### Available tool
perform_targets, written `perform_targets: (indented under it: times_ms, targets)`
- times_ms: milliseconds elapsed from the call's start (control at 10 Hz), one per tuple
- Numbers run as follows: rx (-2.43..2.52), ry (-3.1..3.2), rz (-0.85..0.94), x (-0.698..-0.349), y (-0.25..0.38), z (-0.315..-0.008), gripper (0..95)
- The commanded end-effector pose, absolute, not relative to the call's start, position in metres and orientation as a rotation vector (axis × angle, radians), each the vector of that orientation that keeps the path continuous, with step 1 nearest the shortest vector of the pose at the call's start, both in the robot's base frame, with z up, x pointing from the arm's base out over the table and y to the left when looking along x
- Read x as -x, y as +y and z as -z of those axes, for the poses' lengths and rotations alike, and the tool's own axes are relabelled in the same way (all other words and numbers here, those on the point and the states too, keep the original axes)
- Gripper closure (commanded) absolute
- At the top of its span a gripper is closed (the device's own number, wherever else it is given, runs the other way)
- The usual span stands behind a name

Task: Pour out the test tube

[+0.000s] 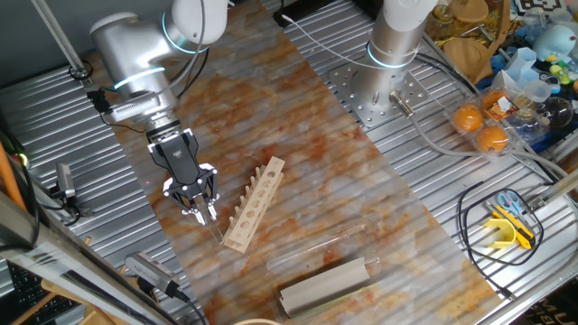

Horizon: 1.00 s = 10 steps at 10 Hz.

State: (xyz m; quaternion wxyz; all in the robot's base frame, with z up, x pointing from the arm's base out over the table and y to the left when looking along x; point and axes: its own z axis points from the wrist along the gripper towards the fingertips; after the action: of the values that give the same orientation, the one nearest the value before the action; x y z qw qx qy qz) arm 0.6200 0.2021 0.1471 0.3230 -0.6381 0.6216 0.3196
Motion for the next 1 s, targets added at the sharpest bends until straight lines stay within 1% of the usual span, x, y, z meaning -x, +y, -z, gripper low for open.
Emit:
perform_targets:
  times_ms: [100, 400, 800, 1000]
  targets:
    - [1.671, 1.633, -0.843, -0.62, 0.202, -0.147, 95.0]
    - [1.688, 1.672, -0.835, -0.62, 0.202, -0.153, 95.0]
    - [1.788, 1.736, -0.75, -0.625, 0.196, -0.171, 95.0]
    - [1.817, 1.749, -0.723, -0.625, 0.194, -0.172, 95.0]
